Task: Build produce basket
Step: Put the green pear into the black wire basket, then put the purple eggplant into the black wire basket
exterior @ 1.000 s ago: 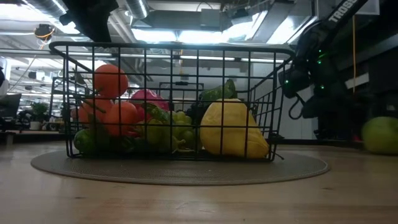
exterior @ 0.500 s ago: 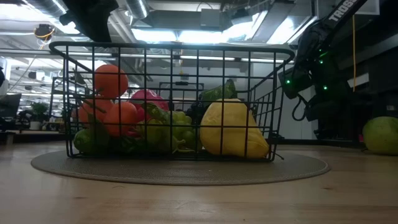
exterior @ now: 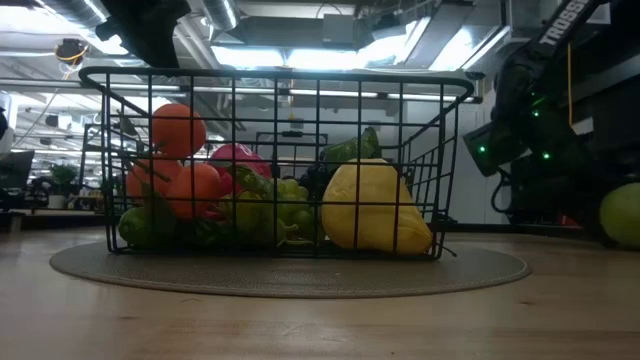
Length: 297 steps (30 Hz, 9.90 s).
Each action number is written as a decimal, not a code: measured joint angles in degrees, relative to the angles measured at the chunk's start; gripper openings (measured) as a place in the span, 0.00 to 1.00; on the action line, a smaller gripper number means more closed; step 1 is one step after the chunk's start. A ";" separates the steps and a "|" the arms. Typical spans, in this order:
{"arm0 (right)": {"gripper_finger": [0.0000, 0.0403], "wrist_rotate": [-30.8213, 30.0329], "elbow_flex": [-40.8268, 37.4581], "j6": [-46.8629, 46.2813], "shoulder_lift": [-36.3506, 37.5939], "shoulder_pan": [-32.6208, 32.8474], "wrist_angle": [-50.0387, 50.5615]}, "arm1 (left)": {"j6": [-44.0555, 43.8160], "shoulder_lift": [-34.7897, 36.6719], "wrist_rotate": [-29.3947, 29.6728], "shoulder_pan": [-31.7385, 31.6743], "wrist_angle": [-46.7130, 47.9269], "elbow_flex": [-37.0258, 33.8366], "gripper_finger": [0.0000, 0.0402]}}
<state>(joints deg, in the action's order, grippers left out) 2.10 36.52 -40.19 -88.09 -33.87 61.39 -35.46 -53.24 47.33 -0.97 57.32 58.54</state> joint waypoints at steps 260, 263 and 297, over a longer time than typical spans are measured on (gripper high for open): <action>0.56 -28.92 32.69 15.15 5.20 19.48 -17.12 | 19.81 -42.92 -68.48 -39.45 -12.64 0.48 0.35; 0.56 -28.78 32.69 15.15 5.20 19.48 -17.07 | 17.49 -44.87 -71.52 -38.71 -13.71 0.48 0.35; 0.56 -28.36 32.69 15.17 5.21 19.48 -15.24 | 12.03 -48.92 -72.27 -32.68 -29.67 0.36 0.01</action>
<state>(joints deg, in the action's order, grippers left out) -26.26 69.20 -25.02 -82.88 -14.39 46.15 -23.43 -102.16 -24.94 -33.65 27.65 58.90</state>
